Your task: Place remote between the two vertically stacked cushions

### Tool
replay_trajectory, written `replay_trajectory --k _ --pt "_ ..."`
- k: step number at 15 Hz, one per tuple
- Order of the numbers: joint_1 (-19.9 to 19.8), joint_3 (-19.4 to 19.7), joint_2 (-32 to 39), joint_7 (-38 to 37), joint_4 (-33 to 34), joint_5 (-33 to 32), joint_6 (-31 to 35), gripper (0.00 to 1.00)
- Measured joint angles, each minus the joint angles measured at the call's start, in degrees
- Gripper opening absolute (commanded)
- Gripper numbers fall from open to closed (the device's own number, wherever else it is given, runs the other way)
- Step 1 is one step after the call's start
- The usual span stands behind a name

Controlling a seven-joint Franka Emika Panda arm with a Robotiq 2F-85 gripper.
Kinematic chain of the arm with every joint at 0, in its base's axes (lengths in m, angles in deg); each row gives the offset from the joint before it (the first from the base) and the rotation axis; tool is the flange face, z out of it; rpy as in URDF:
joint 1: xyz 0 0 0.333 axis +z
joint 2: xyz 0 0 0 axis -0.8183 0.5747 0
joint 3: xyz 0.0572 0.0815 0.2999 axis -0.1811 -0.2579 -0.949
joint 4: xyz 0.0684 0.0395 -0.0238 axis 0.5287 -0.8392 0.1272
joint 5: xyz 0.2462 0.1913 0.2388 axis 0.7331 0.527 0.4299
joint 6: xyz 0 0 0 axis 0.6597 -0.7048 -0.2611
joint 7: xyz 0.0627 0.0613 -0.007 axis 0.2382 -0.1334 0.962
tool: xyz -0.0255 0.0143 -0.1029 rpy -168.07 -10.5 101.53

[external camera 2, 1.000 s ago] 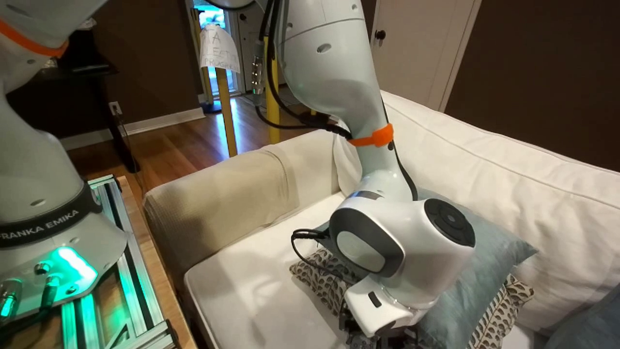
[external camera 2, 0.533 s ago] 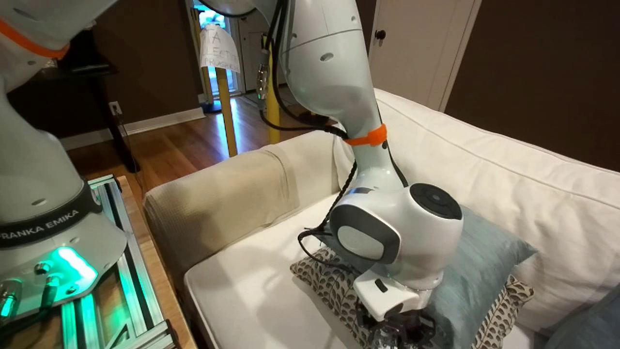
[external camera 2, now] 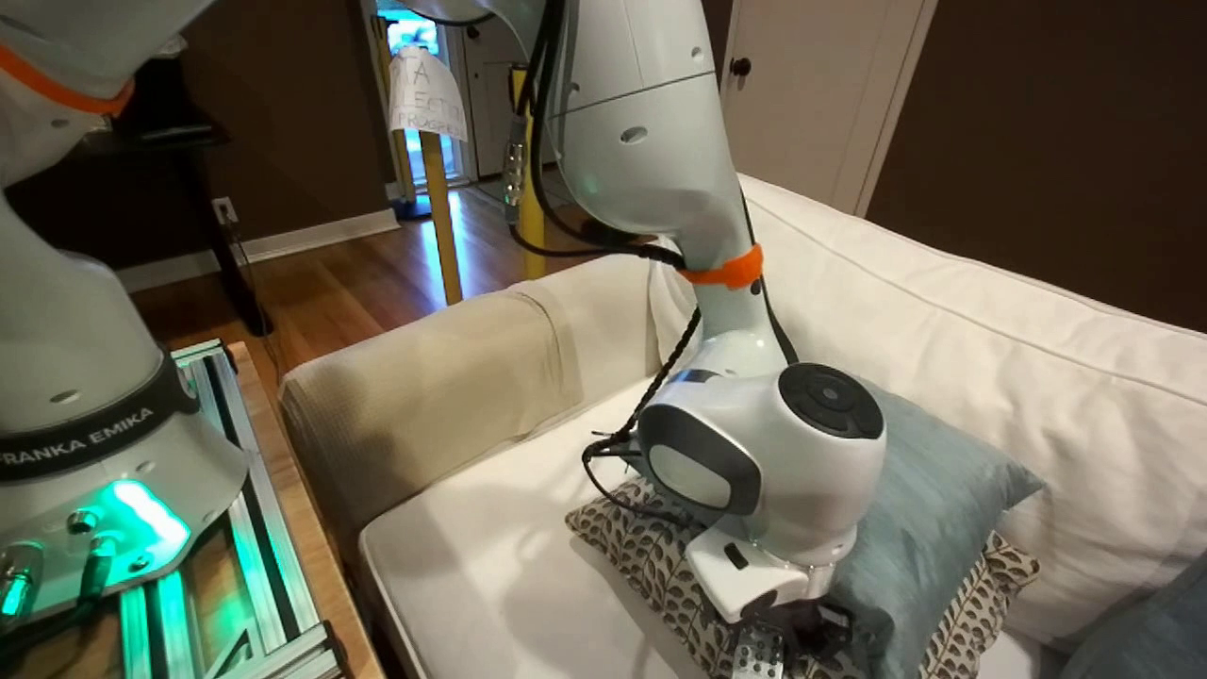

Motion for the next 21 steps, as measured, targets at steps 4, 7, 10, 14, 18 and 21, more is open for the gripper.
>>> replay_trajectory --k 4,7,10,14,18,21 --pt "-4.1 -4.1 -1.4 5.3 0.1 3.7 0.7 0.99" --pt "-5.2 -5.4 -2.6 8.7 -0.3 6.1 0.7 1.0" --pt "-4.6 -4.5 -3.5 9.6 -1.5 6.8 -0.3 1.0" --pt "-1.0 0.4 -4.6 9.6 -4.2 6.2 -4.9 1.0" --pt "1.3 3.4 -7.2 11.7 -8.0 5.7 -5.2 1.0" --pt "0.9 3.9 -9.8 16.8 -10.6 5.8 -2.9 1.0"
